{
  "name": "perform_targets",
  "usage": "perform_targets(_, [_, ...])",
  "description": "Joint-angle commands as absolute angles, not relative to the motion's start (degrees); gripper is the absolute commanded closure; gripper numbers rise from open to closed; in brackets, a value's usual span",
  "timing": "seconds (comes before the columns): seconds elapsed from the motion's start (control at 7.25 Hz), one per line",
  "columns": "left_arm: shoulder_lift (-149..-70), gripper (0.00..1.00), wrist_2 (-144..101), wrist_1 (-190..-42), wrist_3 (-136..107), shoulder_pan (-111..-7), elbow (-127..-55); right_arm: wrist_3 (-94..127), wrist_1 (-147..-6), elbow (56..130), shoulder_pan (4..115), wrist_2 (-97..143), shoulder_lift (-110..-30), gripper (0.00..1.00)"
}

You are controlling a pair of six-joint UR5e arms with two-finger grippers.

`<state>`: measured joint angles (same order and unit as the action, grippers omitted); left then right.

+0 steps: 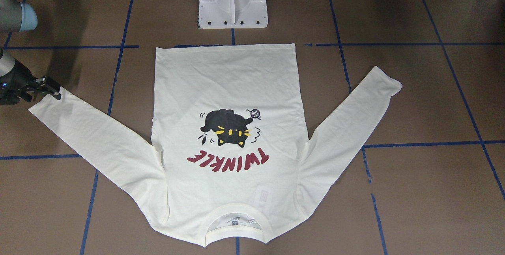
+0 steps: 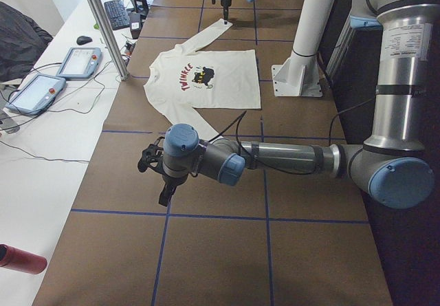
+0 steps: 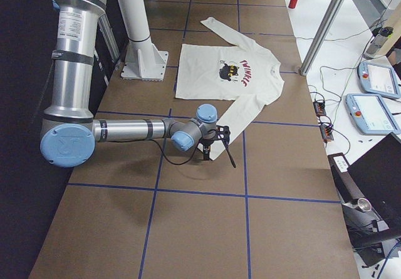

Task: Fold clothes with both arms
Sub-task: 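Close the right gripper on the sleeve cuff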

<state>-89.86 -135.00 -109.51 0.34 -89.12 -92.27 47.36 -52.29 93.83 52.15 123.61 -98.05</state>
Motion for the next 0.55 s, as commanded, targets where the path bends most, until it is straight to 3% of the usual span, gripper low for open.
perform_targets(0.0, [-89.8,0.0,-135.0,-109.5,0.4,-89.1,-92.3,47.4,-52.6,93.3,52.0,123.1,-98.0,0.0])
perform_targets(0.14, [-89.8,0.0,-135.0,-109.5,0.4,-89.1,-92.4,47.4,-52.6,93.1,52.0,122.9,-97.9,0.05])
perform_targets(0.41, [-89.8,0.0,-135.0,-109.5,0.4,-89.1,-92.5,47.4,-52.6,93.0,52.0,122.9,-97.9,0.66])
